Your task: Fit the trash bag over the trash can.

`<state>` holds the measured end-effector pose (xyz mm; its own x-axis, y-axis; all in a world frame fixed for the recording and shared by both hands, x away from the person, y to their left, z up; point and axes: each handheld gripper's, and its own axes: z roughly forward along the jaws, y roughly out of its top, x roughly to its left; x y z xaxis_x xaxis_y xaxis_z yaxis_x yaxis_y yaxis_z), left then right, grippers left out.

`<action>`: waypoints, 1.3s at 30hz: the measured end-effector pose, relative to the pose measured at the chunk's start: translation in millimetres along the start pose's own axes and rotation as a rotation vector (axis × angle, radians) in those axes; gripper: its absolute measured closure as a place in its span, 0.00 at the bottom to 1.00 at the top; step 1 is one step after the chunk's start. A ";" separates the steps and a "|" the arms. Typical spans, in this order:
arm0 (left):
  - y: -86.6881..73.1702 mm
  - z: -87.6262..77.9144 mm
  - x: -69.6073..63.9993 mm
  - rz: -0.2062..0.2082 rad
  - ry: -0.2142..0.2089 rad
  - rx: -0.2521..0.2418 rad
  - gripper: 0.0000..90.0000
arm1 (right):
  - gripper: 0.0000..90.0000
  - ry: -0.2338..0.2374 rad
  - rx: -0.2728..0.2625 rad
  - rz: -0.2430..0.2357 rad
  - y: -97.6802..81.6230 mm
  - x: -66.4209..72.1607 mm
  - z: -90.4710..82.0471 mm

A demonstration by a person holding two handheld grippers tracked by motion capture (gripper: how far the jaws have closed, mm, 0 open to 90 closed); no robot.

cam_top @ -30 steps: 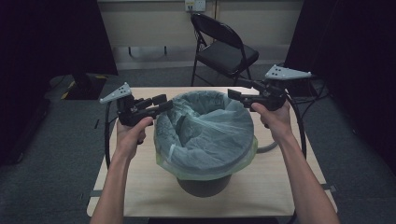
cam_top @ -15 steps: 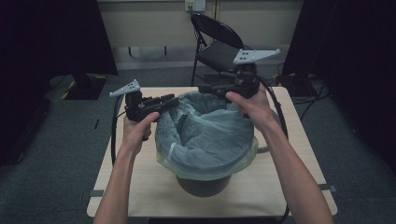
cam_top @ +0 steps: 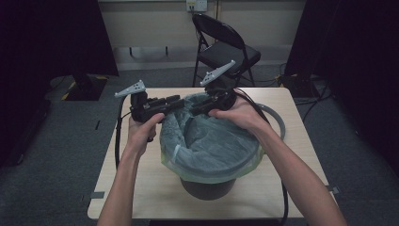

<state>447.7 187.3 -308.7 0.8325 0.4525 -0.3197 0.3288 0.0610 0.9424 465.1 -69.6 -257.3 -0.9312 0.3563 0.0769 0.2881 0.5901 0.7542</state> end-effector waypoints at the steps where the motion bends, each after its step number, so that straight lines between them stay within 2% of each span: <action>1: 0.9 -1.2 -1.0 -0.003 0.006 -0.005 0.64 | 0.89 -0.004 0.001 0.011 -0.4 -0.5 1.0; 3: 2.6 -4.3 -3.3 -0.001 0.006 -0.018 0.62 | 0.87 0.002 0.041 0.022 -1.7 -1.6 7.0; 8: 3.2 -10.9 -9.1 0.029 0.027 0.004 0.58 | 0.70 -0.035 0.220 -0.015 -9.3 0.5 29.5; 9: 3.0 -11.1 -9.2 0.029 0.028 0.007 0.57 | 0.67 -0.051 0.237 -0.031 -10.5 1.7 32.5; 12: 1.3 -10.2 -8.6 0.032 0.020 0.012 0.60 | 0.56 -0.064 0.263 -0.030 -12.1 3.3 38.0; 13: 0.1 -8.8 -8.4 0.041 0.022 0.020 0.66 | 0.50 -0.064 0.262 -0.034 -11.6 3.6 38.6; 14: -0.6 -7.7 -8.4 0.042 0.033 0.024 0.69 | 0.43 -0.045 0.253 -0.024 -10.2 4.2 38.4; 16: -1.3 -7.6 -6.5 0.038 0.029 0.018 0.72 | 0.38 -0.023 0.204 -0.022 -7.8 5.7 33.9; 18: -0.4 -7.5 -4.2 0.030 0.023 0.010 0.76 | 0.38 0.009 0.122 -0.009 -4.1 7.2 23.7; 20: 1.0 -4.9 -3.0 0.029 0.024 0.013 0.77 | 0.39 0.014 0.059 -0.022 -1.7 10.3 15.2; 21: 1.7 -2.7 -2.8 0.034 0.027 0.014 0.78 | 0.44 0.023 0.038 -0.043 -1.0 12.5 12.1; 23: 2.7 2.6 -1.3 0.025 0.029 0.013 0.80 | 0.46 0.031 0.017 -0.065 -0.3 18.8 11.3; 26: 2.2 6.3 1.2 0.006 0.025 -0.004 0.82 | 0.44 0.057 0.041 -0.115 -1.5 32.8 21.6; 29: 1.7 5.7 1.2 0.004 0.022 -0.008 0.83 | 0.42 0.090 0.071 -0.135 -1.8 41.9 30.1; 30: 1.9 5.6 0.6 0.004 0.026 -0.005 0.83 | 0.42 0.082 0.056 -0.133 -1.6 44.7 32.6; 32: 1.9 5.3 0.2 0.004 0.028 -0.005 0.83 | 0.44 0.096 0.043 -0.167 -2.5 49.5 34.6; 33: 1.8 5.2 0.2 0.002 0.028 -0.006 0.83 | 0.43 0.133 0.049 -0.170 -2.8 53.0 35.5; 36: 0.5 2.8 -1.7 0.011 0.035 -0.006 0.83 | 0.42 0.176 0.053 -0.206 -4.6 61.5 36.0; 39: -1.6 -2.2 -5.2 0.022 0.042 -0.012 0.81 | 0.41 0.256 0.071 -0.241 -7.3 68.6 35.9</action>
<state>441.8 186.8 -308.3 0.8198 0.4907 -0.2952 0.3056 0.0611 0.9502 407.1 -23.5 -280.9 -0.9975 0.0134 0.0699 0.0600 0.6872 0.7240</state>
